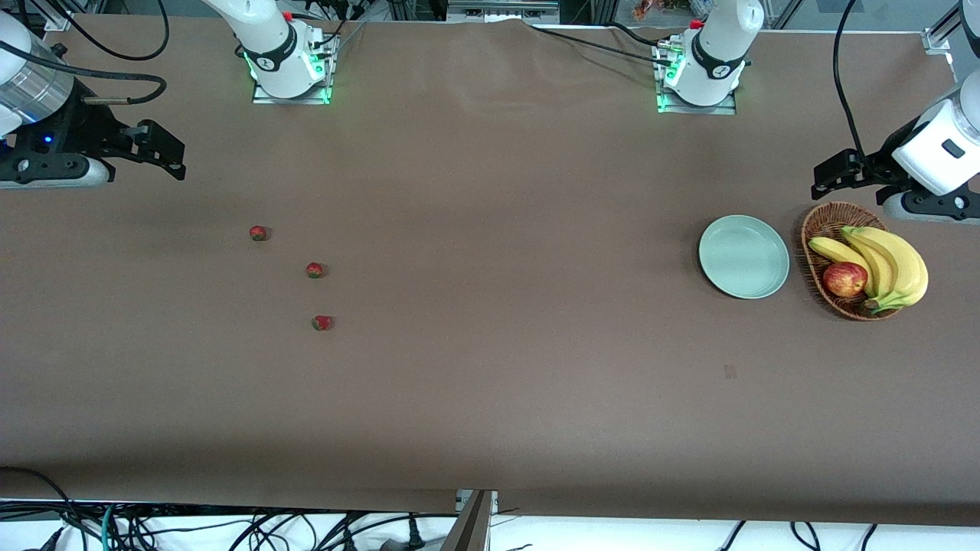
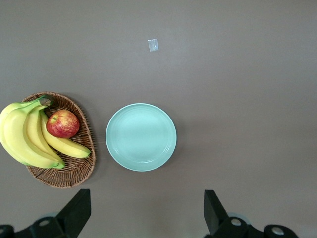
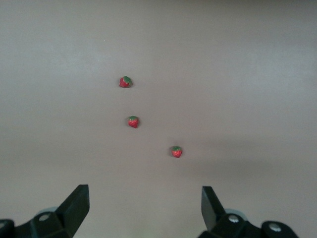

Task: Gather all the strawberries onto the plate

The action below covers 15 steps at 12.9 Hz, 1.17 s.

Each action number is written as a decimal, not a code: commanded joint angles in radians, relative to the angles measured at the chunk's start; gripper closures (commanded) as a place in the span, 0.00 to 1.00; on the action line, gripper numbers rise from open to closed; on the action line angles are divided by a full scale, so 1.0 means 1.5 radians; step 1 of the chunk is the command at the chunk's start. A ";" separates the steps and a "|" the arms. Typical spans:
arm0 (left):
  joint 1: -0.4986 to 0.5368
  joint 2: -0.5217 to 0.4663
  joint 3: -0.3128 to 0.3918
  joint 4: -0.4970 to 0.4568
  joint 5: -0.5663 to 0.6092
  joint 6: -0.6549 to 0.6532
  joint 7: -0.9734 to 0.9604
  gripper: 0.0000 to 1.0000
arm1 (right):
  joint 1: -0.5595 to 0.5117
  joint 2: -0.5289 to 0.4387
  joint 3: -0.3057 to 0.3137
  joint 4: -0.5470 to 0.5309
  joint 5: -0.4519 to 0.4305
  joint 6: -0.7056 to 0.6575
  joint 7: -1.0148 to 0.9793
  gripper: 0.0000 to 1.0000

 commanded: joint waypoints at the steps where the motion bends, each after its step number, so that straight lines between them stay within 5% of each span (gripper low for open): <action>1: 0.007 -0.006 -0.008 -0.005 -0.012 -0.004 0.000 0.00 | 0.002 0.042 0.002 -0.003 0.008 -0.015 -0.019 0.00; 4: 0.007 -0.006 -0.008 -0.006 -0.012 -0.004 0.000 0.00 | 0.011 0.099 0.004 -0.037 0.042 -0.029 -0.013 0.00; 10: 0.004 -0.004 -0.010 -0.005 -0.011 -0.002 0.000 0.00 | 0.019 0.137 0.012 -0.319 0.071 0.351 -0.009 0.00; 15: 0.005 -0.004 -0.010 -0.006 -0.011 -0.001 0.000 0.00 | 0.036 0.253 0.013 -0.355 0.071 0.535 -0.008 0.06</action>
